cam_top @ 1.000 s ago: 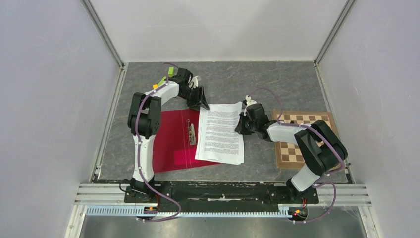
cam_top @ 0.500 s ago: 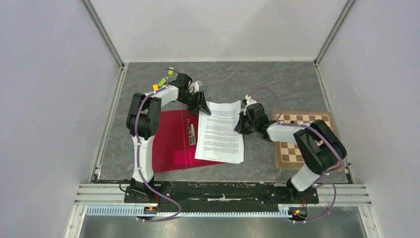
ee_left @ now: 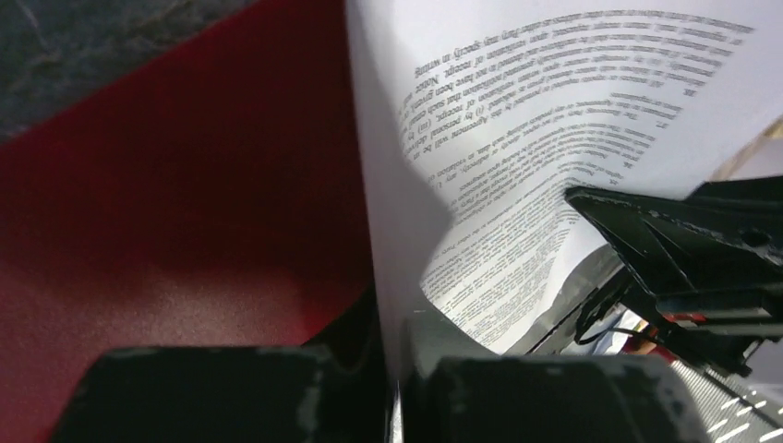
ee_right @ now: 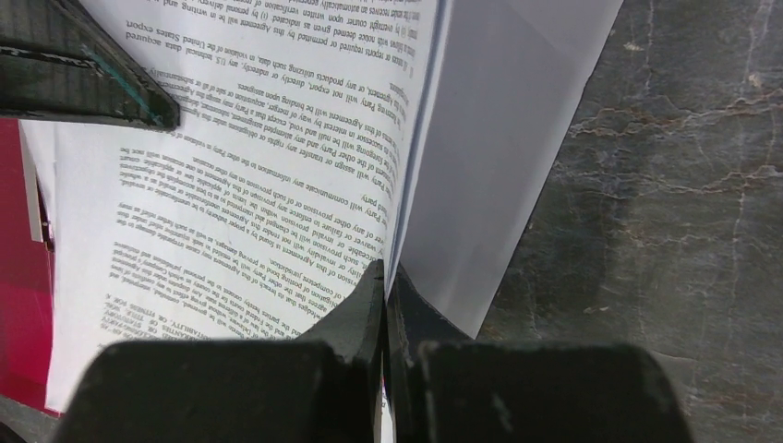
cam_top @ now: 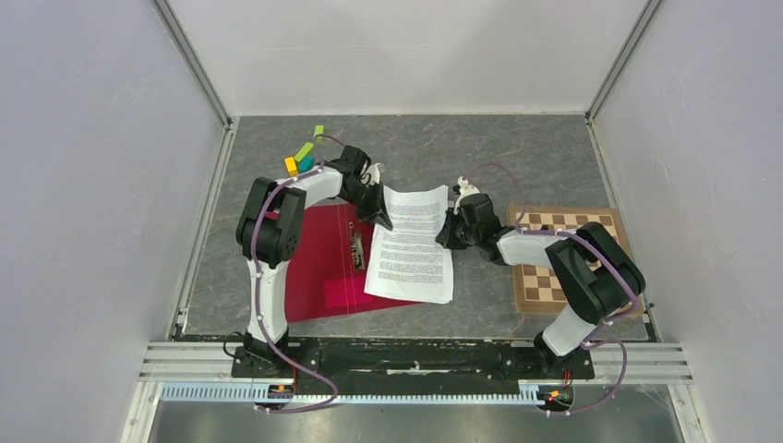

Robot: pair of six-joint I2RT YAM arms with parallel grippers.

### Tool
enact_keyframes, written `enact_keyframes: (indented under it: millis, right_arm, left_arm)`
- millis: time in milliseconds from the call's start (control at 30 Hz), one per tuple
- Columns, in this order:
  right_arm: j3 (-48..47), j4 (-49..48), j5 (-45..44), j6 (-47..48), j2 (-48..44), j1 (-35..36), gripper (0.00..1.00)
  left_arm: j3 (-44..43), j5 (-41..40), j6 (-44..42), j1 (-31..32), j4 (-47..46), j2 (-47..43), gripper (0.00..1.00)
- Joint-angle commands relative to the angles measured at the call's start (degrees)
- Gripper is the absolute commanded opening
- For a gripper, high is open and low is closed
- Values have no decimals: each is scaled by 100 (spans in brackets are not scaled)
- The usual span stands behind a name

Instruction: Put the files into the folder

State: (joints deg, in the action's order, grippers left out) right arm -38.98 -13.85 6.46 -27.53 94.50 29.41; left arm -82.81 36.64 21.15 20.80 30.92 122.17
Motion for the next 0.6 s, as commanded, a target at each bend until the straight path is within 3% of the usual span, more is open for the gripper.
enact_keyframes:
  millis: [0, 67, 100, 267, 400, 567]
  right_arm:
    - [136, -69, -14, 50, 7, 11, 0]
    - [113, 5, -41, 115, -150, -6, 0]
    - [95, 56, -50, 168, -266, -24, 7]
    - [117, 293, -245, 490, -1170, -194, 67]
    - [455, -165, 15, 655, -2054, -603, 94]
    - [862, -1099, 436, 966, -2892, -948, 98]
  left_arm:
    - [-103, -1135, 23, 284, 260, -315, 3]
    - [-127, -1378, -117, 422, 274, -482, 2]
    - [-95, -1547, -182, 505, 216, -608, 2]
    - [398, -2016, -495, 697, -457, -1575, 2]
    - [884, -1684, -785, 715, -1056, -2427, 2]
    - [1206, -1042, -1070, 737, -1283, -3366, 2]
